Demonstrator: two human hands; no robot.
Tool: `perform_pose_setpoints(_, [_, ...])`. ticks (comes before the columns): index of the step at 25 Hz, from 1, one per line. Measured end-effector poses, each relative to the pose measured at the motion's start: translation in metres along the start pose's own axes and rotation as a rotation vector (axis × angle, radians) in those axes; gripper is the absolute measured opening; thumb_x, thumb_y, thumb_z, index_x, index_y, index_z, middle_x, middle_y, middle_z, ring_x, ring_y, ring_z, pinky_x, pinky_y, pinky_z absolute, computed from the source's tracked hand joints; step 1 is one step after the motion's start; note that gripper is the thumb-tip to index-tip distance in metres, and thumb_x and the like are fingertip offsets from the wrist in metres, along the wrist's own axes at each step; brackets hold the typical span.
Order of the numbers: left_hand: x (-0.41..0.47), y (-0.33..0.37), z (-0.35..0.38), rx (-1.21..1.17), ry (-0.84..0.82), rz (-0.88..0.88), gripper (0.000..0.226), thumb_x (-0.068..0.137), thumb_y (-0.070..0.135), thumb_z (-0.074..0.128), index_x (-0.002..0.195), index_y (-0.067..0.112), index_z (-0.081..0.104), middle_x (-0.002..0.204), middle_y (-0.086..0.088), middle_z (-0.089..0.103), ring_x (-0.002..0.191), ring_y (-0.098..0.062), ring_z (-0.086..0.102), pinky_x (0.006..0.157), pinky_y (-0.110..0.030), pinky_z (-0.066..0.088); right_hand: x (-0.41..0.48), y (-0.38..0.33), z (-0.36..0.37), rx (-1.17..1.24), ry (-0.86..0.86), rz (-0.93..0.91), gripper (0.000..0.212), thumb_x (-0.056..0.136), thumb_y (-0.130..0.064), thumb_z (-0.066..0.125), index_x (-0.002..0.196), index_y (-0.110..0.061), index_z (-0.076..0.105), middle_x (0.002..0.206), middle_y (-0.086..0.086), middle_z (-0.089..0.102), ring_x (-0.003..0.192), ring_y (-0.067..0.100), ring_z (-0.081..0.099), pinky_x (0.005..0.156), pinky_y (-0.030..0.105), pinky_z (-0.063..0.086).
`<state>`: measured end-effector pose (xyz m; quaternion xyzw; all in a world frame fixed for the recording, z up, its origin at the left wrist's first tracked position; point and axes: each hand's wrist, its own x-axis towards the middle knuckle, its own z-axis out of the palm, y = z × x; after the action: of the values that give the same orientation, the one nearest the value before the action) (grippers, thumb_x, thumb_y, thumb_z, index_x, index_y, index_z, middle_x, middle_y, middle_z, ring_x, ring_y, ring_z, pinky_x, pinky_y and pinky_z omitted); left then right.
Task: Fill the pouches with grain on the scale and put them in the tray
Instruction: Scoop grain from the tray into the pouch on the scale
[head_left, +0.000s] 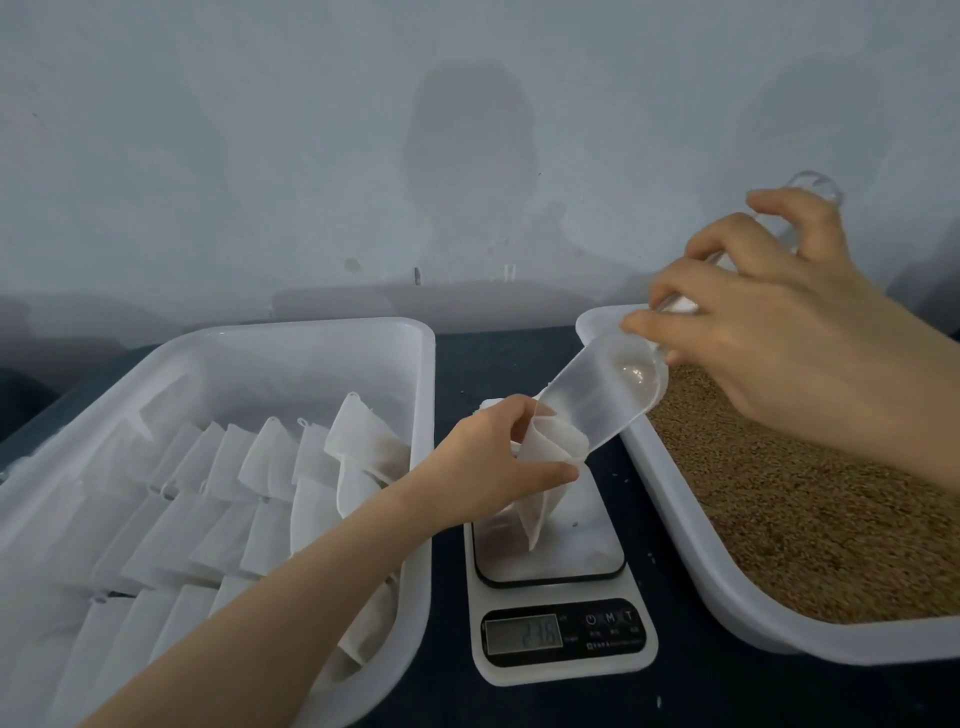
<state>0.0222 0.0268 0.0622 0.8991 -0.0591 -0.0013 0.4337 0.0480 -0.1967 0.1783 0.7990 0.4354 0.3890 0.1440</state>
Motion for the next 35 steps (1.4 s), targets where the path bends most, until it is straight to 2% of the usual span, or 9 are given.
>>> perform_pose_setpoints(5, [-0.001, 0.000, 0.000, -0.005, 0.017, 0.009, 0.040, 0.077, 0.048, 0.070, 0.109, 0.043, 0.047, 0.109, 0.019, 0.059, 0.094, -0.001, 0.059, 0.081, -0.021, 0.054, -0.021, 0.017, 0.019, 0.136, 0.001, 0.380, 0.025, 0.090, -0.024, 0.056, 0.112, -0.018, 0.067, 0.103, 0.005, 0.067, 0.094, 0.031, 0.055, 0.089, 0.042, 0.029])
perform_pose_setpoints(10, [0.000, -0.001, 0.001, 0.007, 0.020, 0.007, 0.040, 0.077, 0.048, 0.070, 0.108, 0.044, 0.045, 0.107, 0.022, 0.056, 0.093, -0.001, 0.058, 0.077, -0.018, 0.053, -0.046, 0.009, 0.072, 0.421, -0.458, 0.826, 0.019, 0.093, -0.029, 0.055, 0.102, -0.013, 0.061, 0.101, 0.003, 0.051, 0.083, 0.019, 0.052, 0.070, 0.035, 0.047])
perform_pose_setpoints(14, [-0.001, 0.000, 0.000, 0.005, 0.020, 0.011, 0.039, 0.078, 0.047, 0.071, 0.108, 0.043, 0.045, 0.105, 0.024, 0.055, 0.093, 0.001, 0.057, 0.077, -0.017, 0.053, -0.053, -0.001, 0.104, 0.341, -0.855, 0.835, 0.015, 0.094, -0.021, 0.053, 0.093, -0.008, 0.062, 0.085, 0.004, 0.056, 0.073, 0.019, 0.060, 0.072, 0.035, 0.056])
perform_pose_setpoints(19, [-0.001, 0.002, 0.000, 0.007, 0.014, 0.009, 0.041, 0.078, 0.046, 0.071, 0.110, 0.040, 0.046, 0.109, 0.020, 0.057, 0.096, -0.003, 0.059, 0.081, -0.021, 0.055, -0.055, -0.004, 0.110, 0.340, -0.983, 0.820, 0.027, 0.095, -0.030, 0.052, 0.073, -0.015, 0.047, 0.081, 0.003, 0.057, 0.073, 0.019, 0.059, 0.069, 0.032, 0.054])
perform_pose_setpoints(21, [-0.002, 0.003, 0.000, 0.008, 0.016, 0.007, 0.041, 0.079, 0.045, 0.071, 0.111, 0.040, 0.046, 0.110, 0.019, 0.057, 0.097, -0.004, 0.059, 0.083, -0.022, 0.055, -0.054, -0.005, 0.107, 0.279, -0.946, 0.795, 0.023, 0.096, -0.030, 0.051, 0.081, -0.013, 0.053, 0.092, 0.006, 0.058, 0.079, 0.020, 0.059, 0.071, 0.032, 0.053])
perform_pose_setpoints(23, [-0.002, 0.005, 0.000, 0.009, 0.018, 0.001, 0.040, 0.079, 0.044, 0.071, 0.110, 0.039, 0.046, 0.109, 0.020, 0.057, 0.097, -0.004, 0.059, 0.082, -0.021, 0.054, -0.050, -0.007, 0.099, 0.272, -0.677, 0.731, 0.025, 0.096, -0.031, 0.049, 0.108, -0.011, 0.060, 0.112, 0.006, 0.056, 0.090, 0.019, 0.059, 0.077, 0.033, 0.052])
perform_pose_setpoints(26, [-0.002, 0.006, 0.000, 0.010, 0.015, -0.011, 0.040, 0.079, 0.043, 0.071, 0.111, 0.039, 0.046, 0.108, 0.020, 0.057, 0.096, -0.004, 0.059, 0.080, -0.020, 0.054, -0.028, -0.024, 0.071, 0.679, -0.295, 0.600, 0.022, 0.093, -0.034, 0.051, 0.113, -0.027, 0.059, 0.099, -0.018, 0.057, 0.081, -0.004, 0.055, 0.072, 0.016, 0.045])
perform_pose_setpoints(29, [-0.003, 0.007, 0.000, 0.010, 0.029, 0.002, 0.041, 0.079, 0.044, 0.070, 0.114, 0.034, 0.050, 0.108, 0.019, 0.060, 0.098, -0.003, 0.059, 0.082, -0.021, 0.053, -0.005, -0.053, 0.046, 1.004, -0.396, 0.411, 0.021, 0.084, -0.061, 0.040, 0.096, -0.048, 0.050, 0.072, -0.016, 0.062, 0.058, -0.001, 0.058, 0.050, 0.018, 0.047])
perform_pose_setpoints(35, [-0.003, 0.007, -0.001, 0.021, 0.039, 0.004, 0.037, 0.082, 0.040, 0.070, 0.113, 0.031, 0.051, 0.109, 0.016, 0.060, 0.102, -0.003, 0.057, 0.089, -0.022, 0.050, 0.002, -0.073, 0.062, 0.807, -0.408, 0.334, 0.035, 0.087, -0.063, 0.036, 0.098, -0.039, 0.059, 0.059, -0.011, 0.056, 0.050, 0.001, 0.052, 0.046, 0.017, 0.035])
